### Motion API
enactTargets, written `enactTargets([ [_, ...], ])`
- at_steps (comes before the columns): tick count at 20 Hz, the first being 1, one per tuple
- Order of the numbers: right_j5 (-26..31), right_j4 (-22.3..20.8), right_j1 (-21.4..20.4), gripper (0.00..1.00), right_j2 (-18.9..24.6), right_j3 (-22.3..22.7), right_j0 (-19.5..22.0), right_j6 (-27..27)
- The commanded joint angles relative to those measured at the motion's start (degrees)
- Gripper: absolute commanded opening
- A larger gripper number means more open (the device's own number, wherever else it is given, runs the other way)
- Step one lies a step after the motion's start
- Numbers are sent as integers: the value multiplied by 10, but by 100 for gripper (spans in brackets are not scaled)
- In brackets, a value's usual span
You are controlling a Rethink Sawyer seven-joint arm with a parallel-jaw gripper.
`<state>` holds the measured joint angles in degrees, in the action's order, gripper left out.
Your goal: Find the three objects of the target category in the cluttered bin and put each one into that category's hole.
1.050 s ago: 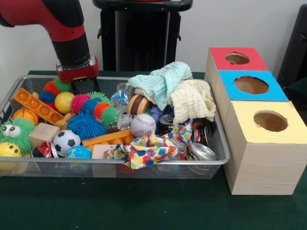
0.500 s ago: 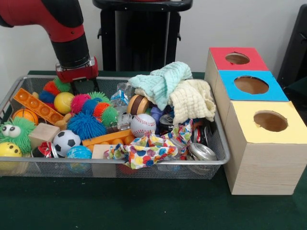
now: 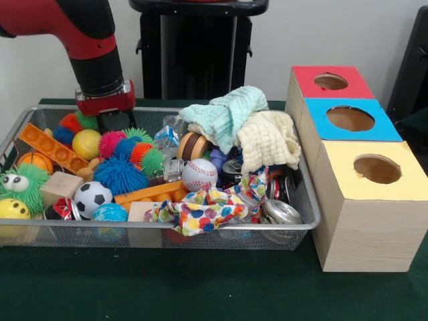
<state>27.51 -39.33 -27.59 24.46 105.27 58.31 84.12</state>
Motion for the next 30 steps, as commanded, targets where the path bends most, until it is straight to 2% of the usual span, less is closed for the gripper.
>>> enactTargets([
  [1, 77, -4, 18, 100, 60, -118, 2, -116],
  [7, 93, 5, 34, 100, 77, -140, 5, -109],
  [16, 88, -3, 33, 100, 78, -141, -2, -77],
  [30, 97, -1, 41, 100, 81, -153, -4, -78],
])
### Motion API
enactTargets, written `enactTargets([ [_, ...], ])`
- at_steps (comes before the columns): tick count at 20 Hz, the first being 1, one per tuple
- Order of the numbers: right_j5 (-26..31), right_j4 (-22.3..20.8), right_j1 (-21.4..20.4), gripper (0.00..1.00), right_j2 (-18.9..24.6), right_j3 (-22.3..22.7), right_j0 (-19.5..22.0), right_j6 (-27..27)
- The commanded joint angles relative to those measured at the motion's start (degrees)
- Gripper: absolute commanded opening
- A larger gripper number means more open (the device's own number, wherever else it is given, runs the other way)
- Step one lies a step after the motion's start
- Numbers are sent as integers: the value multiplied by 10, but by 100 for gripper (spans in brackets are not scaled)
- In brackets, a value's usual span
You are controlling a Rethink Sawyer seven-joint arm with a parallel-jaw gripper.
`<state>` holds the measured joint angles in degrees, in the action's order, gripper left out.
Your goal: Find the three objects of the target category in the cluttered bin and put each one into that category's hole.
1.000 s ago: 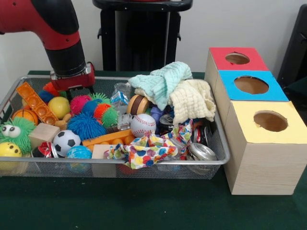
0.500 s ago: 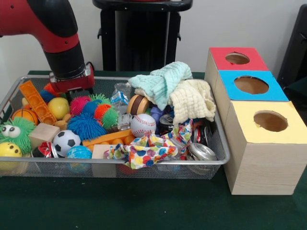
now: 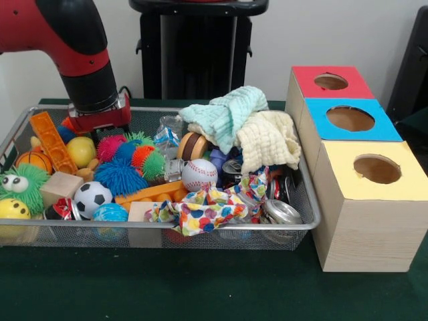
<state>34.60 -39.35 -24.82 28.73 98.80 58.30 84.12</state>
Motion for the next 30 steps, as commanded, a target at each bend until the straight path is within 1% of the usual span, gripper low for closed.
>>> enactTargets([
  [1, 29, 1, 12, 100, 39, -89, -4, -80],
  [5, 45, 3, 12, 100, 45, -99, -6, -91],
  [7, 66, 7, 20, 100, 49, -115, -11, -103],
  [17, 105, 4, 31, 100, 66, -158, -22, -121],
  [26, 137, 17, 44, 100, 80, -184, -31, -113],
  [30, 134, 17, 51, 100, 84, -181, -24, -109],
])
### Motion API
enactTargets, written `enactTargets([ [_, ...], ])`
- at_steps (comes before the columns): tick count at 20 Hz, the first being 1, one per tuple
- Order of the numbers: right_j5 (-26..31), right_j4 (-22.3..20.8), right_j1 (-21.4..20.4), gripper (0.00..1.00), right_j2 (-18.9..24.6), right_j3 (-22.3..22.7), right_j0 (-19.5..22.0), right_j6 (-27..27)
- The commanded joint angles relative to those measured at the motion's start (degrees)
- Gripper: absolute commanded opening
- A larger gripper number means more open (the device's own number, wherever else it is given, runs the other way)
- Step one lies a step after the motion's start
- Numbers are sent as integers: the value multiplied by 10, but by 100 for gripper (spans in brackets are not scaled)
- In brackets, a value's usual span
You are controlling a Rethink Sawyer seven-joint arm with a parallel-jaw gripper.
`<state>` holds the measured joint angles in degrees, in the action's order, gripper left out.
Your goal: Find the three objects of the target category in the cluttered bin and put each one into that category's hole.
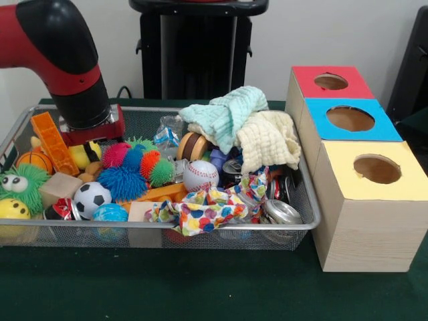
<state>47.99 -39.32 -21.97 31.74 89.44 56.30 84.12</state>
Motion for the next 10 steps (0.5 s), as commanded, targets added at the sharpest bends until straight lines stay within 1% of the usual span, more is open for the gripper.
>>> enactTargets([
  [1, 0, 16, 21, 100, 54, -84, -3, -109],
  [6, -6, 15, 24, 100, 54, -78, -1, -103],
  [10, -4, 16, 18, 100, 55, -76, -2, -102],
])
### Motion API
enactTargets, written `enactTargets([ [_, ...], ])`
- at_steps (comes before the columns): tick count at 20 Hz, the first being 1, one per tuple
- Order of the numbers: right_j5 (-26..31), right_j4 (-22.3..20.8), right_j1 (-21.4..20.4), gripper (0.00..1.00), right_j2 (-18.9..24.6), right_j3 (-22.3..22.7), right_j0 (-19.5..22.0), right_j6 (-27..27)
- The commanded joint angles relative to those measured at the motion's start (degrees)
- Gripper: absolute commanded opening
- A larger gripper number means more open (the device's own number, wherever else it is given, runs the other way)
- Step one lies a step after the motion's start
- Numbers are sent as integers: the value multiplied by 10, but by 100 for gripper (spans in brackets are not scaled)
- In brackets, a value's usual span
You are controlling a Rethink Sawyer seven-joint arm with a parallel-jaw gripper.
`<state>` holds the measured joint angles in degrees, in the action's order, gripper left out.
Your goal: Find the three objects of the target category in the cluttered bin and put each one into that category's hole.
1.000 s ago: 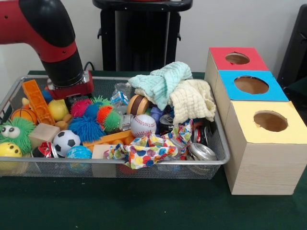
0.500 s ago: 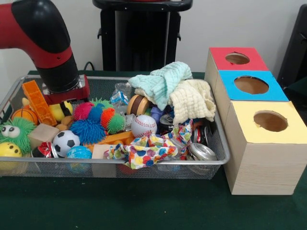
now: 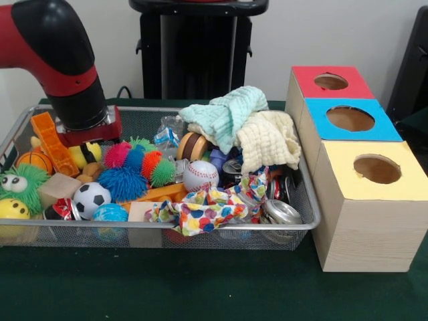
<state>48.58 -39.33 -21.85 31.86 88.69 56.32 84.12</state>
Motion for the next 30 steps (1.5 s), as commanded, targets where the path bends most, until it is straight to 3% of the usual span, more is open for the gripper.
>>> enactTargets([
  [1, -6, 16, 17, 100, 55, -74, -4, -105],
  [14, 23, 13, 55, 100, 64, -137, -27, -129],
  [30, 15, 15, 50, 100, 62, -126, -28, -112],
])
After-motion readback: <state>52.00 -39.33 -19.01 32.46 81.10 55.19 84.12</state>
